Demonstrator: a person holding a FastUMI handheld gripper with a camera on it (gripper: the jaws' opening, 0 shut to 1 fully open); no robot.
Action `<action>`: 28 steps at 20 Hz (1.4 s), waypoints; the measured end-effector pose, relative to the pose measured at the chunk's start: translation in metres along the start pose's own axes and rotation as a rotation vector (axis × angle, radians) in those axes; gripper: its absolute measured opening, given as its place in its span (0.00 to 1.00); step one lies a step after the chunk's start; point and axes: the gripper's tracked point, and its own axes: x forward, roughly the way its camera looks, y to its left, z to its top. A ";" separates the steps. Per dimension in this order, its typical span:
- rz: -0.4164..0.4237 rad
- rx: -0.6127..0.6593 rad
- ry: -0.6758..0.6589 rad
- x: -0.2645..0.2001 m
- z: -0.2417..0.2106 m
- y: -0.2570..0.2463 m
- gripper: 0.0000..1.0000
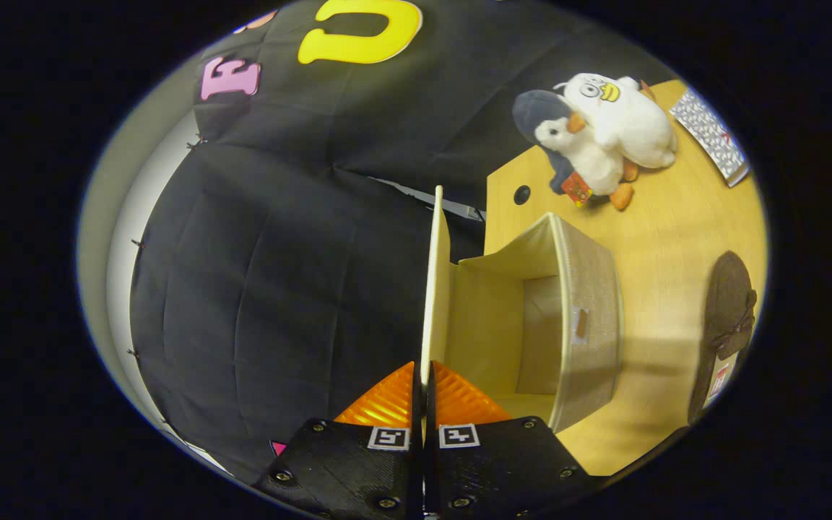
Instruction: Open the storage box then place both shoes into the box .Put the left shoe in first, then the right shoe, with the right side of both shoes facing outward in a uniform manner.
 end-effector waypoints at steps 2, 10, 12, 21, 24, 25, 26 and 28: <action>0.026 -0.037 0.012 0.013 -0.002 0.025 0.01; 0.079 -0.088 0.069 0.089 -0.025 0.092 0.02; 0.076 -0.071 0.082 0.110 -0.028 0.101 0.01; 0.007 -0.058 0.154 0.232 -0.078 0.108 0.02; -0.058 -0.065 0.173 0.267 -0.100 0.095 0.02; -0.082 -0.069 0.176 0.276 -0.105 0.088 0.02; -0.110 -0.071 0.183 0.282 -0.112 0.080 0.02; -0.144 -0.082 0.213 0.297 -0.125 0.070 0.03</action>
